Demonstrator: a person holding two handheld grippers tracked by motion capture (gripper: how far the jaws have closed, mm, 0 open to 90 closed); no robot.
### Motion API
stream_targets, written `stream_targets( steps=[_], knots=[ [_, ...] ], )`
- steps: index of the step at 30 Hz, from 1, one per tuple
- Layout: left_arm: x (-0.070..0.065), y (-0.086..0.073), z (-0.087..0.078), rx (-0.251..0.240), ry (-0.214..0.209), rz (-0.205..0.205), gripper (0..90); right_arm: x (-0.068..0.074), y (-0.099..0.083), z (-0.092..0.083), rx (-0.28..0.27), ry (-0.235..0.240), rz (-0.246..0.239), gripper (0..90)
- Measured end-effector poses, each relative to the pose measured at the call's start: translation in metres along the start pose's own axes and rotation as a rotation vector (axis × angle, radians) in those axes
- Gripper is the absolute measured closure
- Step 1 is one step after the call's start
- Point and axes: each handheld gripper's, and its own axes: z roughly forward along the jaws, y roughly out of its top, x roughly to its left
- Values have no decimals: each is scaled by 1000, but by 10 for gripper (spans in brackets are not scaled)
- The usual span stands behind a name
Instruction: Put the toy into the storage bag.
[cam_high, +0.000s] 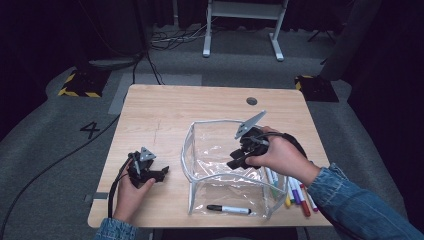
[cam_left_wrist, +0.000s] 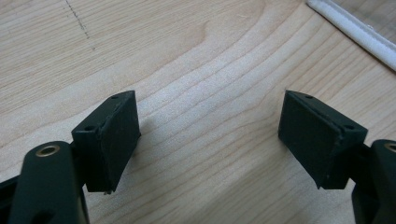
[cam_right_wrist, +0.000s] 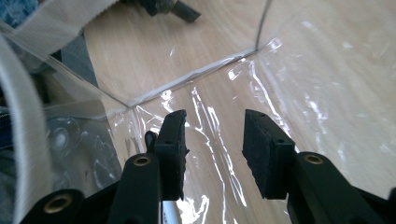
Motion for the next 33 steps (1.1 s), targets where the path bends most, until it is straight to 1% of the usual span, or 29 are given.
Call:
stream_targets(
  steps=[2,3,8,10,15,17,20,23,27,33],
  knots=[
    [0,0,0,1,1,2,208,-2,-4,-14,-40,-6,11,602],
    [0,0,0,0,1,2,208,-3,-7,-20,-54,-14,24,602],
    [0,0,0,0,0,0,208,-9,-24,-52,-117,-53,53,601],
    [0,0,0,2,1,-5,206,-11,-32,-64,-136,-66,63,600],
    [0,0,0,1,0,-3,206,-20,-54,-87,-173,-99,112,596],
    [0,0,0,0,5,-2,201,-24,-64,-94,-189,-112,133,594],
    [1,0,0,11,15,-22,159,-29,-79,-104,-211,-130,170,595],
    [1,0,0,10,18,-18,155,-34,-94,-111,-213,-159,195,595],
    [1,-1,0,12,18,-26,155,-39,-113,-118,-224,-183,233,592],
    [1,-1,0,12,19,-26,155,-48,-140,-128,-236,-225,287,581]
  ],
)
